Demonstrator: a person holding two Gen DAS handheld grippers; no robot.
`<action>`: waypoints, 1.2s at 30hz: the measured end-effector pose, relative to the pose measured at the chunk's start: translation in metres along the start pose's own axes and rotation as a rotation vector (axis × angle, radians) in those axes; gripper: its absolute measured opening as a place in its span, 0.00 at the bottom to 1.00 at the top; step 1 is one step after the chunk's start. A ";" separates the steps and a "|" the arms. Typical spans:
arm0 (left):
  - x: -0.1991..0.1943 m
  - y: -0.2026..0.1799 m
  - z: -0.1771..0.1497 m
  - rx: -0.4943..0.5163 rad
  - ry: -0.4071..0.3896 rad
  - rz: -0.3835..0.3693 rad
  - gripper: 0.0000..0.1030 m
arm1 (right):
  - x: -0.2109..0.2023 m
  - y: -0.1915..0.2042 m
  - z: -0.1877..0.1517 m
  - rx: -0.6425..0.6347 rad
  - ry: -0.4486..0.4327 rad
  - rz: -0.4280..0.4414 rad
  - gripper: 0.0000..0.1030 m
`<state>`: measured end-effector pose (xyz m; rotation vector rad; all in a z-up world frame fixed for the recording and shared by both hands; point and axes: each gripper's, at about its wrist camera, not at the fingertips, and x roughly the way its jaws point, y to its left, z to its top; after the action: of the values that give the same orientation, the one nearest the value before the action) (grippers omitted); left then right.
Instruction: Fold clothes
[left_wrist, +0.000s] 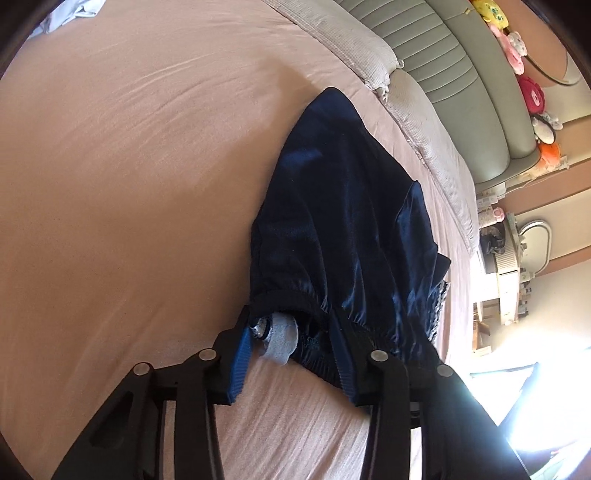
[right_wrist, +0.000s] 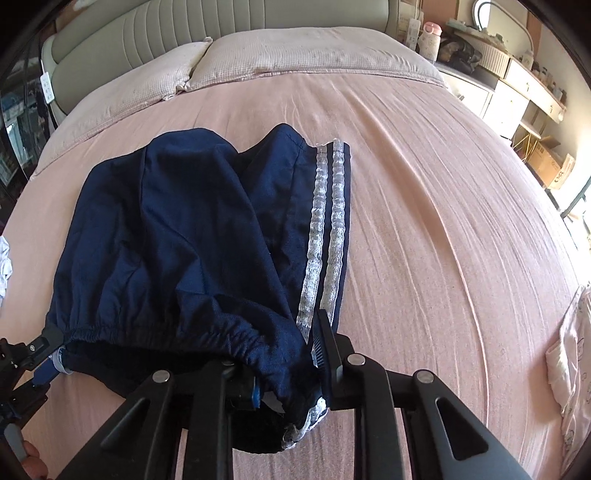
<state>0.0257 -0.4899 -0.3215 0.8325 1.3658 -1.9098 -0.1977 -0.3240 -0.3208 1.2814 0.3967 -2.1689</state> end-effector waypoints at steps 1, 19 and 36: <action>0.000 -0.005 0.000 0.032 0.000 0.022 0.25 | -0.002 -0.001 0.001 0.009 -0.009 0.012 0.17; 0.007 -0.033 0.001 0.342 0.093 0.091 0.38 | -0.040 -0.022 0.001 0.139 -0.055 0.146 0.08; -0.005 -0.025 0.005 0.311 0.037 0.127 0.19 | -0.056 -0.026 0.025 0.182 -0.084 0.167 0.08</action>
<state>0.0083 -0.4873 -0.3021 1.0819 1.0225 -2.0426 -0.2105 -0.2977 -0.2611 1.2656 0.0574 -2.1457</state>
